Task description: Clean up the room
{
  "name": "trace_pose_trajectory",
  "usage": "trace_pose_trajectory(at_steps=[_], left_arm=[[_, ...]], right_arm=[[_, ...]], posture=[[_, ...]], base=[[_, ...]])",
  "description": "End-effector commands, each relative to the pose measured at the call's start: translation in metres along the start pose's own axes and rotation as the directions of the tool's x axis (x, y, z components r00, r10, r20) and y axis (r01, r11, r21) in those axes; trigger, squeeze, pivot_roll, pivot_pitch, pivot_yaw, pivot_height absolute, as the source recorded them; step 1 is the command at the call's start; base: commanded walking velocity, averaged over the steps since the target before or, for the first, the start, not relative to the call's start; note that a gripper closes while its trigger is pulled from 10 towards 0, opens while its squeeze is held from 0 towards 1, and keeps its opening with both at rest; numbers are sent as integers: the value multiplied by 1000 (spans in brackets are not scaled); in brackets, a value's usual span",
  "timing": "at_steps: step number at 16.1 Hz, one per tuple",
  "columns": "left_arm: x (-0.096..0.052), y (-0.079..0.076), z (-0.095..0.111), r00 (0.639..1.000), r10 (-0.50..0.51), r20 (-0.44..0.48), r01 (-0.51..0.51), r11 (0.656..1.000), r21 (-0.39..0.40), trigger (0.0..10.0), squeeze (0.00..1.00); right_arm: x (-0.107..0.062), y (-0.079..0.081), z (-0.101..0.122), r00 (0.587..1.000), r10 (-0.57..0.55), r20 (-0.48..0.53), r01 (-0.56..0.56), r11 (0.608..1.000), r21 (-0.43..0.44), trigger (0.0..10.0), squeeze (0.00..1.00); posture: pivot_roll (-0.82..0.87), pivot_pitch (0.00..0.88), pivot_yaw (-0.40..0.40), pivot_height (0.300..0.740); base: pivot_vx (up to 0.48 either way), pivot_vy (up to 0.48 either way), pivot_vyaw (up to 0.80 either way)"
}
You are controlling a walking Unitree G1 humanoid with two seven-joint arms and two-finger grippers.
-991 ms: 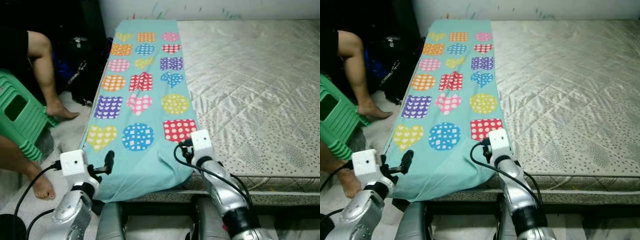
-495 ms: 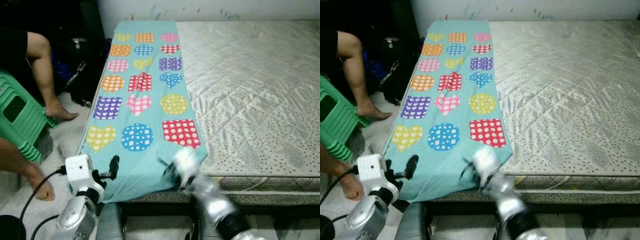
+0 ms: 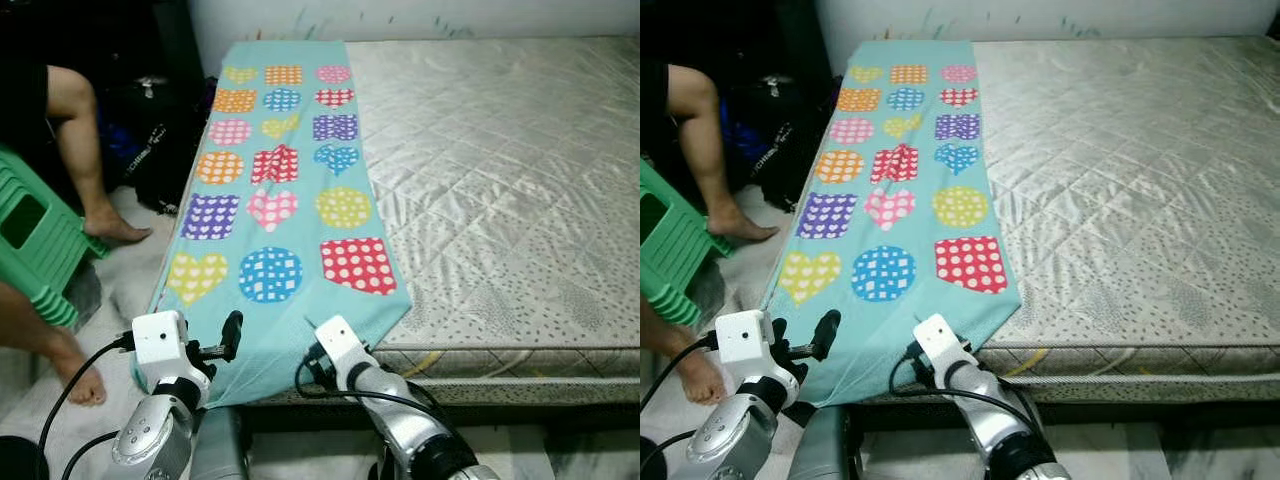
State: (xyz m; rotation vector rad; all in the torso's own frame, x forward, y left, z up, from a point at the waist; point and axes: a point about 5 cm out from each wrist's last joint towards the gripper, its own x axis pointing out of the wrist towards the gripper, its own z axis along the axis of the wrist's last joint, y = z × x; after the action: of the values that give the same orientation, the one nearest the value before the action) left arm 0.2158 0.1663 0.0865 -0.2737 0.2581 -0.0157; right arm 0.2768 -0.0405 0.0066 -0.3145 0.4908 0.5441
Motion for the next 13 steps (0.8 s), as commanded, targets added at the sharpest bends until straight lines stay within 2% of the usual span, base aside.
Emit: trace_pose_trajectory(at_steps=[1, 5, 7, 10, 13], left_arm=[[-2, 1, 2, 1000, 9, 0, -9, 1000, 8, 10000, 0], [-2, 4, 4, 1000, 21, 9, -21, 1000, 11, 10000, 0], [-2, 3, 5, 1000, 23, 11, -23, 1000, 10, 10000, 0], [-1, 1, 5, 1000, 19, 16, -20, 1000, 7, 10000, 0], [-2, 0, 6, 1000, 21, 20, -21, 1000, 6, 10000, 0]], right_arm=[[1, -3, 9, 999, -38, 38, 37, 999, 14, 10000, 0], [3, -3, 23, 984, -114, 134, 112, 993, 23, 10000, 0], [4, 8, 23, 981, -111, 157, 111, 994, 4, 10000, 0], [5, 20, 12, 986, -118, 115, 124, 991, -46, 10000, 0], [8, 11, 11, 978, -185, 93, 190, 981, -40, 10000, 0]], posture=[[-2, 120, 34, 585], [9, 116, 30, 585], [14, 116, 26, 585], [21, 118, 26, 585], [28, 125, 25, 585]], base=[[0, 0, 0], [0, 0, 0], [0, 0, 0], [0, 0, 0], [0, 0, 0]])
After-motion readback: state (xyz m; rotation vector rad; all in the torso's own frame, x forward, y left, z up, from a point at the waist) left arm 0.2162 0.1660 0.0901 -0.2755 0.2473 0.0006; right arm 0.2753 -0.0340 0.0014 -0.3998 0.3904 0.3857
